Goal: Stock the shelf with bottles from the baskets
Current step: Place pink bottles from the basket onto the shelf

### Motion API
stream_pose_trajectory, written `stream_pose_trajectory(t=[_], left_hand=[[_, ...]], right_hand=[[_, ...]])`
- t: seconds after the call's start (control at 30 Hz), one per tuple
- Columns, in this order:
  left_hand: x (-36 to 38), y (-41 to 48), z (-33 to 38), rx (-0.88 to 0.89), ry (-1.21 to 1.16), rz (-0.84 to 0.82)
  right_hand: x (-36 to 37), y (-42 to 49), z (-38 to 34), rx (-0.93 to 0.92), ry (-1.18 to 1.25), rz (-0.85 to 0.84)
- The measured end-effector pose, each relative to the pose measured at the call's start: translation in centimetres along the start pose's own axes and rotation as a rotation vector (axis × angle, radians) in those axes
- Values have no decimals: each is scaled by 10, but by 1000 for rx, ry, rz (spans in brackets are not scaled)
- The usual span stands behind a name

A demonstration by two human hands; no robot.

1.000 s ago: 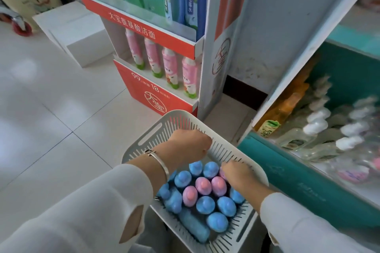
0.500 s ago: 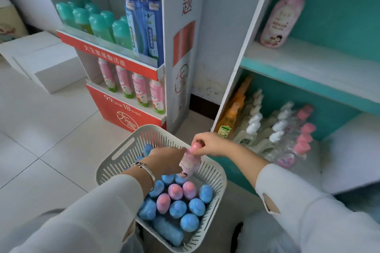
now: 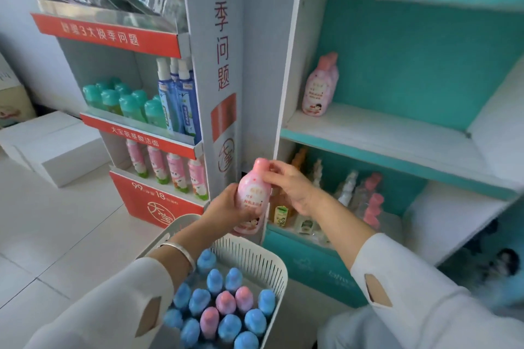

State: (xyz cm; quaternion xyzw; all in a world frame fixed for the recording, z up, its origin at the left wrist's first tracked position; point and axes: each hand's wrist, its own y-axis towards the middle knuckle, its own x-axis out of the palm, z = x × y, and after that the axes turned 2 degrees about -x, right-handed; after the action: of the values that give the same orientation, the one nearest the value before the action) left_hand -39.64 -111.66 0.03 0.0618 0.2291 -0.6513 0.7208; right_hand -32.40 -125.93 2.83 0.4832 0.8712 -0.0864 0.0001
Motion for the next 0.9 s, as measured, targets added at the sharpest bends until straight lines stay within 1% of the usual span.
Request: stream_pose_trajectory(t=[0.1,0.13,0.23,0.3,0.37,0.43,0.5,0.57,0.67,0.73,0.9], left_hand=[[1,1,33,90,-120,113],[3,2,44,134,-125,128],[7,2,80,290,-94,98],[9,3,103,371,-104,71],[10,8,122,417,-69,75],[10,14,133,410,-1,100],[13,21,134,398,60,120],[15,30,131,395,112,136],[17,44,126,397,170,150],[18,53,123,398,199,145],[19,68,119,424,265,128]], right_hand=[[-1,-13,-13,0,-76,-74],[-3,-18,-19,-22,-92,-62],[-20,-26,-42,-155,-128,99],[-36,-26,-59,-246,-95,212],[-56,-21,-76,-329,-109,336],[-77,-11,-91,-377,-207,458],[-96,5,-100,-373,-298,542],[-108,23,-100,-322,-395,587],[-116,52,-93,-219,-557,562],[-119,69,-88,-195,-569,552],[-123,94,-83,-202,-593,608]])
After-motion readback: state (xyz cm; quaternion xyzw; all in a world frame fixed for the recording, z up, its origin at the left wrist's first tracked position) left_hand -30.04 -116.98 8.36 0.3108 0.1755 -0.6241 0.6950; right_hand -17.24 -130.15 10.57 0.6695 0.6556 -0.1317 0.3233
